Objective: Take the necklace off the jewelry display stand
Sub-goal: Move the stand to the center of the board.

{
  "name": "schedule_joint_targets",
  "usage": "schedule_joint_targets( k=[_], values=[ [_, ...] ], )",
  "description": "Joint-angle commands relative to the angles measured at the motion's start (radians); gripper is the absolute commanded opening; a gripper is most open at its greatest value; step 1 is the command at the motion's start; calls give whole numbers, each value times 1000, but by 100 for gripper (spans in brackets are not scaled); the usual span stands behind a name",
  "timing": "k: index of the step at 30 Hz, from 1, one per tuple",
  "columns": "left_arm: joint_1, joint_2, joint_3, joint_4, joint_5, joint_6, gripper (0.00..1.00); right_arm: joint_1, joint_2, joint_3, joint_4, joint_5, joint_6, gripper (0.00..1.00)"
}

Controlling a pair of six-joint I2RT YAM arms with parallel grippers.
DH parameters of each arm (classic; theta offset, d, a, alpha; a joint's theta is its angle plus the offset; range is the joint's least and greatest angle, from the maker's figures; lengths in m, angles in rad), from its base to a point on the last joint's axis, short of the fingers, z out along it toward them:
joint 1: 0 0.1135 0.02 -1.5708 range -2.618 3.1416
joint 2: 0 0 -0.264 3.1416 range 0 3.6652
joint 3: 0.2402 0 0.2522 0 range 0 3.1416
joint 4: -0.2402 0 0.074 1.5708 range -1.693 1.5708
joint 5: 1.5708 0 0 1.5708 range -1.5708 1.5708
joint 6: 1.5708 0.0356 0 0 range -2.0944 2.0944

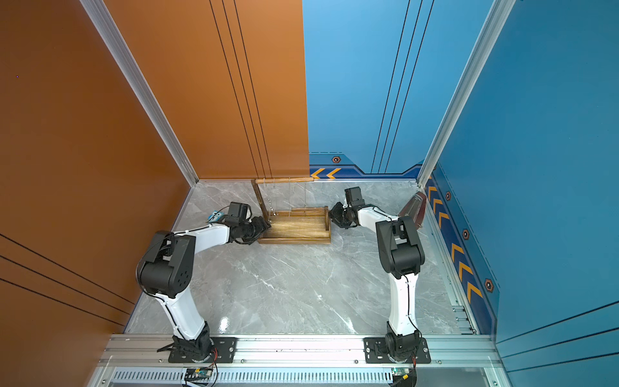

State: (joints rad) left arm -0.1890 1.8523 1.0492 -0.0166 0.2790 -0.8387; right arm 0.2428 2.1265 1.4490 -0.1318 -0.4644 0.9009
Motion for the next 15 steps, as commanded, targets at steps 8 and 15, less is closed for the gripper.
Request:
schedule_joint_targets(
  k=[8,15],
  values=[
    [-9,46,40,5,95,-11,72,26,37,54,-169,124,22,53],
    [-43,8,-7,0,65,-55,76,-2,7,42,-233,189,29,72]
  ],
)
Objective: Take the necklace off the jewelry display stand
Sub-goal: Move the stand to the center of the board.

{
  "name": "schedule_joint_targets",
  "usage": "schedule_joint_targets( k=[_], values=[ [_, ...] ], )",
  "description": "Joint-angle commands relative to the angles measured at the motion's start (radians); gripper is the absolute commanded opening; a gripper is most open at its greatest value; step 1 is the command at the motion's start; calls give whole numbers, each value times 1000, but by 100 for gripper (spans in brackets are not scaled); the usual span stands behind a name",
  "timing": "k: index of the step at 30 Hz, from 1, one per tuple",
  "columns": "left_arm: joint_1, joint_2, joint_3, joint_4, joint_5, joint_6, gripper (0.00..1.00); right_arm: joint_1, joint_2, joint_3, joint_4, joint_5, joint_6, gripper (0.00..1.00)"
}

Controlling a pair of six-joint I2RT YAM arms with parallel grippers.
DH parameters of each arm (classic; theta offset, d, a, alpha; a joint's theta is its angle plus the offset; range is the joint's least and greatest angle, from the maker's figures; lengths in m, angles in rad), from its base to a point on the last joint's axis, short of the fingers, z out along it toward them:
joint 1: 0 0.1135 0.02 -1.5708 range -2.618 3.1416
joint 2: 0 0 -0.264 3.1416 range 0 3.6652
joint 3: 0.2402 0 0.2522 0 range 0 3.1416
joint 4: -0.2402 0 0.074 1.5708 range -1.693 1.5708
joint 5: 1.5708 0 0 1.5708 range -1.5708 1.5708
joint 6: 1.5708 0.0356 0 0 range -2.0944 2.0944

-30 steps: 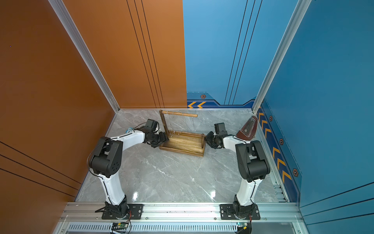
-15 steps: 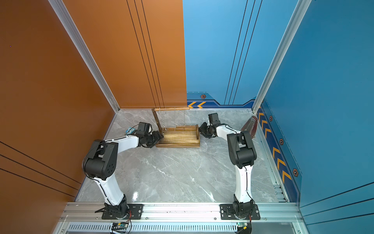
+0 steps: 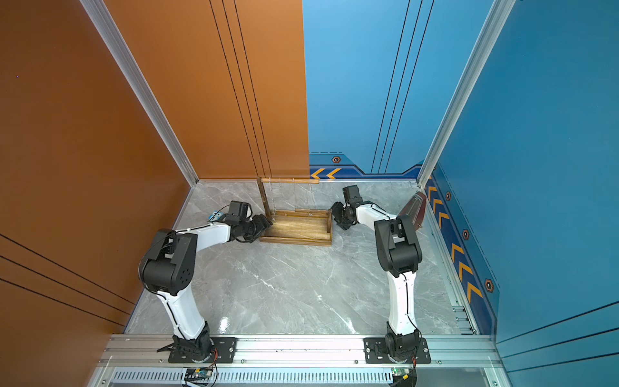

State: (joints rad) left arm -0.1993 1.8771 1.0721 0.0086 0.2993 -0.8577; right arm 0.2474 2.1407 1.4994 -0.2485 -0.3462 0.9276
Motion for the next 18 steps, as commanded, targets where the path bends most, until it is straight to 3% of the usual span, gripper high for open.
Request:
schedule_joint_targets(
  k=[1,8,11,17,18],
  values=[
    [-39,-27,-35,-21,41,-45,77,-12,-8,-6,-124,73,0,73],
    [-28,-92,-90,-17,-21,-81,80,-22,-20,32,-163,87,-33,83],
    [-23,-116,-97,-15,-39,-85,85,-31,-18,62,-171,78,-46,83],
    [13,-146,-82,-17,-15,-75,85,-40,-20,126,-175,37,-65,84],
    [18,-165,-86,-19,-16,-71,91,-42,-29,134,-183,37,-73,84]
  ],
)
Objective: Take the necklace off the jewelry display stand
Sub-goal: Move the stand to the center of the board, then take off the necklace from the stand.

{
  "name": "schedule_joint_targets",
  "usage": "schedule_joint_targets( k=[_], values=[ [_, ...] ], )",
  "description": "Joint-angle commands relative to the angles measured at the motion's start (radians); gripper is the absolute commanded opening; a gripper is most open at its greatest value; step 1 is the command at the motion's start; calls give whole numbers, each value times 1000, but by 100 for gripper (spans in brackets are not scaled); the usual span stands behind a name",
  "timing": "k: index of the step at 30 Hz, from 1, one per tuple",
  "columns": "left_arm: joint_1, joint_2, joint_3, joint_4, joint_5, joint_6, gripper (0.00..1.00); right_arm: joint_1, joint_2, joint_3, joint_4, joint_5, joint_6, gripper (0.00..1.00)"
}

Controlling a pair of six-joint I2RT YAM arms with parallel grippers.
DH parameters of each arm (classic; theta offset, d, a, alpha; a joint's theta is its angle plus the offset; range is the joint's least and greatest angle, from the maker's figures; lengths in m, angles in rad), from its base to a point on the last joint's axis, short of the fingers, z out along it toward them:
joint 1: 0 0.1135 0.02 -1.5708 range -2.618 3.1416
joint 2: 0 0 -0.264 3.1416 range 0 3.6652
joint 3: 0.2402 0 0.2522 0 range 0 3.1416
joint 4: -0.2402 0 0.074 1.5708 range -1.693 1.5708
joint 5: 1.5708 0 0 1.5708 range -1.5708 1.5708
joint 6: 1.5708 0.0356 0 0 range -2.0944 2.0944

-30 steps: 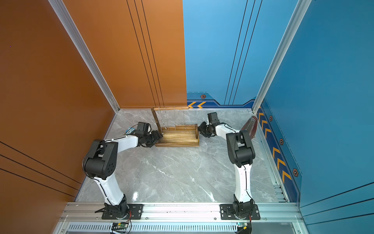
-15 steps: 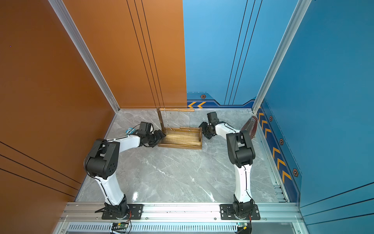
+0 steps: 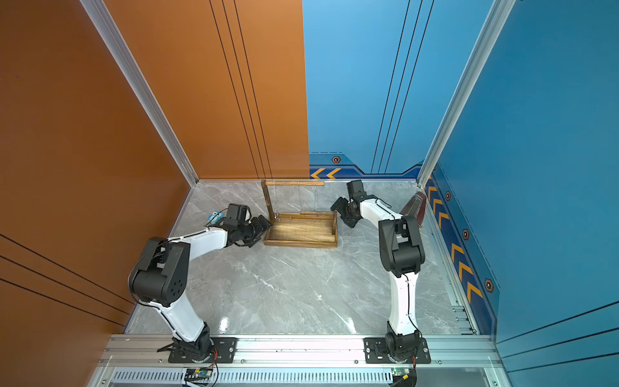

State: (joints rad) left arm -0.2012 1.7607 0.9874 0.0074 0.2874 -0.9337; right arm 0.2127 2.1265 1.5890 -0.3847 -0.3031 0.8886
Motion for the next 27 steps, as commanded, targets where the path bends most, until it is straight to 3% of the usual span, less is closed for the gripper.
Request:
schedule_joint_targets(
  k=[1,4,7,13,20,24,27],
  values=[
    [22,-67,0,-30,-7,16,93,-10,-26,48,-50,0,-41,84],
    [28,-137,26,-122,-35,83,99,-28,-79,73,-108,43,-79,85],
    [49,-203,31,-165,-8,120,98,-64,-119,104,-185,79,-114,85],
    [104,-364,11,-293,-8,219,98,-112,-319,7,-192,177,-159,84],
    [98,-516,20,-347,-86,346,98,-131,-631,-290,-2,205,-175,77],
    [22,-525,97,-347,-55,436,98,-113,-845,-521,213,178,-228,75],
    [-60,-494,165,-375,-33,499,98,-109,-961,-626,276,55,-284,76]
  ],
)
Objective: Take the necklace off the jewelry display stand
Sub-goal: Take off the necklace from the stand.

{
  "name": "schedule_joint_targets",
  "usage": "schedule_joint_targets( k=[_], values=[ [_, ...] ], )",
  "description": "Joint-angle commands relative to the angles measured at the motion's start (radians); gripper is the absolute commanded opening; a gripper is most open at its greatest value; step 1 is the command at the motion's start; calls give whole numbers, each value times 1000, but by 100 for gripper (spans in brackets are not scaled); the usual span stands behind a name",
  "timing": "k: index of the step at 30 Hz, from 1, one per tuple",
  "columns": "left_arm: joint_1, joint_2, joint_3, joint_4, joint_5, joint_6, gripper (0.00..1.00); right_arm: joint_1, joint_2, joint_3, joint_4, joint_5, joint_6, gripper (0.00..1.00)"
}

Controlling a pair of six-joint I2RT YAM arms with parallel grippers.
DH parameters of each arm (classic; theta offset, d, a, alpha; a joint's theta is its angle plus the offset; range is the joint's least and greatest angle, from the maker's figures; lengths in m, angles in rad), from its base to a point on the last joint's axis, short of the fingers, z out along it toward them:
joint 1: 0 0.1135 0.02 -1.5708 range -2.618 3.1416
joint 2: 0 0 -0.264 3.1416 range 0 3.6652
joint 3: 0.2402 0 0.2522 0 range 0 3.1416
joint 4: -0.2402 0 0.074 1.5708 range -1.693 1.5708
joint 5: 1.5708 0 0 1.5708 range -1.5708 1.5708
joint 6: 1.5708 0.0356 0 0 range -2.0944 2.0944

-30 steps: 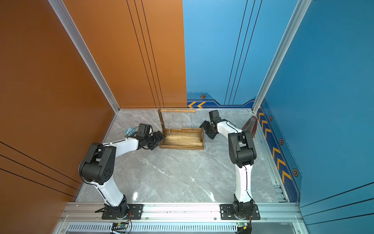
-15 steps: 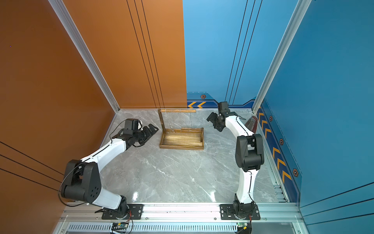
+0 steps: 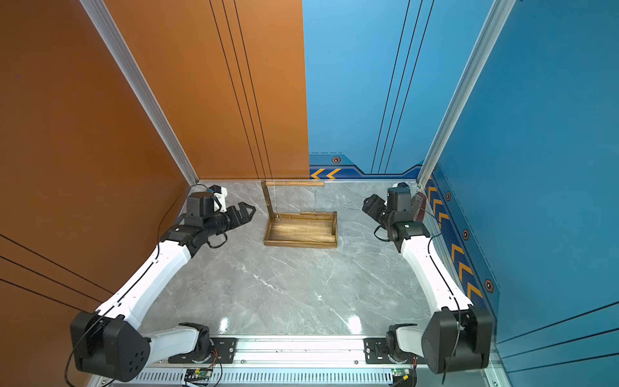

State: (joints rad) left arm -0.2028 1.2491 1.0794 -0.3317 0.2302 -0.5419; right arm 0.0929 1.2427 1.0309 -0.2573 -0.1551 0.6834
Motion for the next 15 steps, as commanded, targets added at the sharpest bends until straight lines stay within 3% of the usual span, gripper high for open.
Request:
schedule_joint_targets(
  k=[1,5,10,15],
  values=[
    [-87,34,100,-52,23,125,98,11,-101,-95,170,-149,-91,76],
    [-211,117,216,-131,18,217,98,65,-132,-135,183,-275,-135,72],
    [-239,158,173,-129,-29,239,98,249,-68,-43,98,-166,-202,67],
    [-218,84,112,-129,-89,239,98,358,62,86,108,-35,-149,50]
  ],
)
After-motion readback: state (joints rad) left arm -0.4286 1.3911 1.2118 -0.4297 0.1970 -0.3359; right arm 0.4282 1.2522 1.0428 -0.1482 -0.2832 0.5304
